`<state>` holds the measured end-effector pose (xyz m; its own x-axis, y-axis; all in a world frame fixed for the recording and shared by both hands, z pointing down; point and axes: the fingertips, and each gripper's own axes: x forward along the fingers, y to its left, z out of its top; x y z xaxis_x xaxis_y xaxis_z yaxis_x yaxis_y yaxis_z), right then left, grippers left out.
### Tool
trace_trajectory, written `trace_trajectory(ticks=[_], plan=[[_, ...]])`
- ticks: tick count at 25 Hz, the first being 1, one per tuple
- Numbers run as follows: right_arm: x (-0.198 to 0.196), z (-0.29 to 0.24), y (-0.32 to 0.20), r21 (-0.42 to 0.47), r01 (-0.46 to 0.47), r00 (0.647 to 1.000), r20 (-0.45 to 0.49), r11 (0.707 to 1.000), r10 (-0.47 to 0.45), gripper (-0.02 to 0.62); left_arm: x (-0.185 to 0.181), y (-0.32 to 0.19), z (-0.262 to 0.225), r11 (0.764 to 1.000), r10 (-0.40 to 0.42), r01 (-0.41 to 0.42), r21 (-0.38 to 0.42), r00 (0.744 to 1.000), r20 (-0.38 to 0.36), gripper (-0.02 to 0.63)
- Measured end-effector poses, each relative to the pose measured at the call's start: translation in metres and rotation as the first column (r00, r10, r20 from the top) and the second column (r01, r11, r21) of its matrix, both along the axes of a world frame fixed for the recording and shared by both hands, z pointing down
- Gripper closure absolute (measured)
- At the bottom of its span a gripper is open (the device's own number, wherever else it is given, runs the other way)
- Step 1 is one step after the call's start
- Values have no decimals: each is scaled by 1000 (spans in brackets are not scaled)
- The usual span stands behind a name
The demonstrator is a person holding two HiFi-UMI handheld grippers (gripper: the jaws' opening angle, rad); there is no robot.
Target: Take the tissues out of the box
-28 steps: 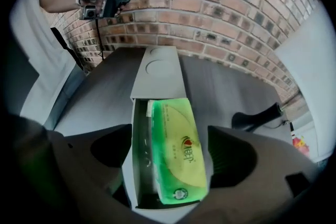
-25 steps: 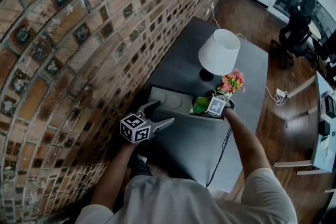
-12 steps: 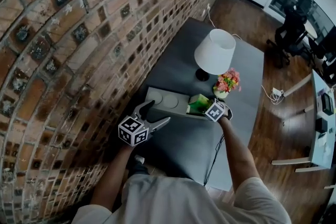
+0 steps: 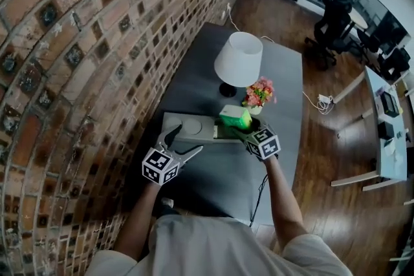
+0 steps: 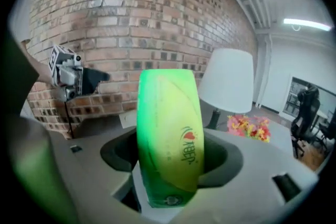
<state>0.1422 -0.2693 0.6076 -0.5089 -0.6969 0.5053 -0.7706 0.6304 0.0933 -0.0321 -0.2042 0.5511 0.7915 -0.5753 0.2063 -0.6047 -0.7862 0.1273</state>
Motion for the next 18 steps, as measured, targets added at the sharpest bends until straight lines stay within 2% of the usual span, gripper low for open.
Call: trace_trajectory(ticks=[4, 9, 13, 18], plan=[[7, -65, 22, 191, -67, 990, 137, 979, 41, 278, 21, 3, -20, 995, 39, -42, 87, 999, 31, 187], [27, -126, 70, 342, -214, 958, 259, 915, 127, 278, 42, 6, -60, 983, 64, -54, 177, 997, -49, 187], [49, -153, 119, 409, -363, 914, 329, 837, 236, 278, 53, 14, -89, 967, 79, -51, 250, 992, -102, 207], [81, -154, 172, 440, -553, 826, 400, 708, 396, 278, 67, 26, -93, 952, 65, -37, 305, 994, -83, 212]])
